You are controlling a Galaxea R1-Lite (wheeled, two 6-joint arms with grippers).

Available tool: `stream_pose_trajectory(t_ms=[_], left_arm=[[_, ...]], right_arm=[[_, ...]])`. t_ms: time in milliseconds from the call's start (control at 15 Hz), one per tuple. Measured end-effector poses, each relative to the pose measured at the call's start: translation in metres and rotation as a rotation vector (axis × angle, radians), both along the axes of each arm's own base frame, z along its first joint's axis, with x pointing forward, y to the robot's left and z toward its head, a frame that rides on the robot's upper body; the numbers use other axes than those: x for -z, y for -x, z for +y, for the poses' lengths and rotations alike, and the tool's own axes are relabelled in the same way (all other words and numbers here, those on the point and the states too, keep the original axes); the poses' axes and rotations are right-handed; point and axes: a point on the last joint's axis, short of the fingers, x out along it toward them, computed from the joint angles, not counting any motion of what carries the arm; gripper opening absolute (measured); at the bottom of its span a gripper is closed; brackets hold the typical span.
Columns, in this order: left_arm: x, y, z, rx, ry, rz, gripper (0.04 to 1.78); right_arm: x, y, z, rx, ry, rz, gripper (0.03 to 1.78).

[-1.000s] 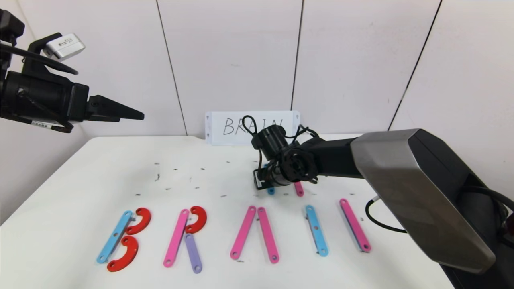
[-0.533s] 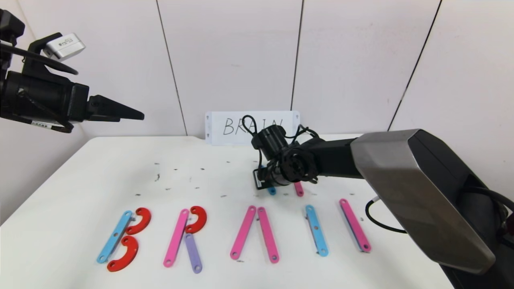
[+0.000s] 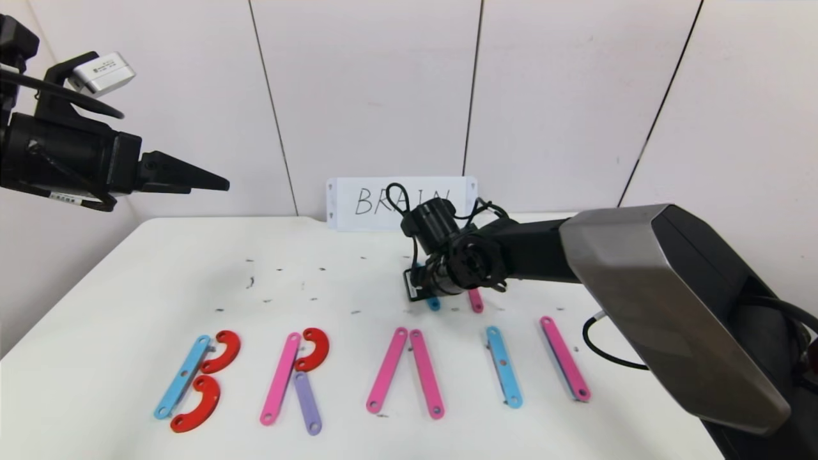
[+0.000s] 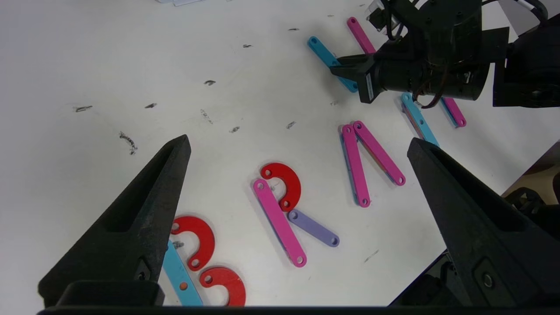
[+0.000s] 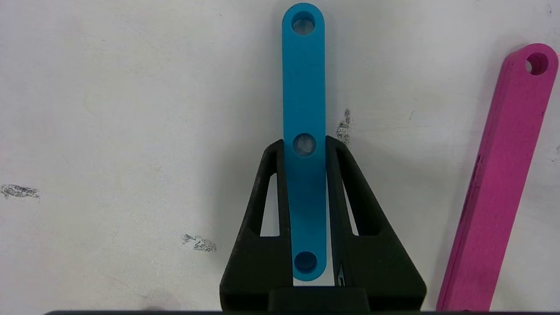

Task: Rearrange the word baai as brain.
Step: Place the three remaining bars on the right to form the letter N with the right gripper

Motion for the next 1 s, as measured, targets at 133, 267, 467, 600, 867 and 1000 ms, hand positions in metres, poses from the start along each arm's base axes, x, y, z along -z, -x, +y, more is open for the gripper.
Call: stream_pose_trajectory(t_ms=[133, 267, 467, 600, 867, 1000], left_arm=[[0.000, 0.000, 0.000, 0.000, 0.000, 0.000, 1.74], [0.000, 0.000, 0.000, 0.001, 0.000, -0.001, 1.74], [-0.001, 0.001, 0.000, 0.000, 0.000, -0.003, 1.74], [-0.001, 0.001, 0.000, 0.001, 0.000, -0.002, 1.74], [-0.001, 0.002, -0.001, 0.003, 0.001, -0.001, 1.74], [0.000, 0.001, -0.002, 0.007, 0.002, 0.001, 1.74]], right_arm=[[-0.014, 0.001, -0.004, 0.006, -0.016, -0.020, 0.27], [-0.035, 0.004, -0.010, 0.008, -0.037, -0.051, 0.27], [-0.079, 0.013, -0.024, 0.009, -0.078, -0.121, 0.27], [-0.114, 0.021, -0.042, 0.006, -0.105, -0.182, 0.27], [-0.163, 0.043, -0.090, -0.021, -0.101, -0.262, 0.27], [-0.173, 0.054, -0.116, -0.052, -0.087, -0.265, 0.27]])
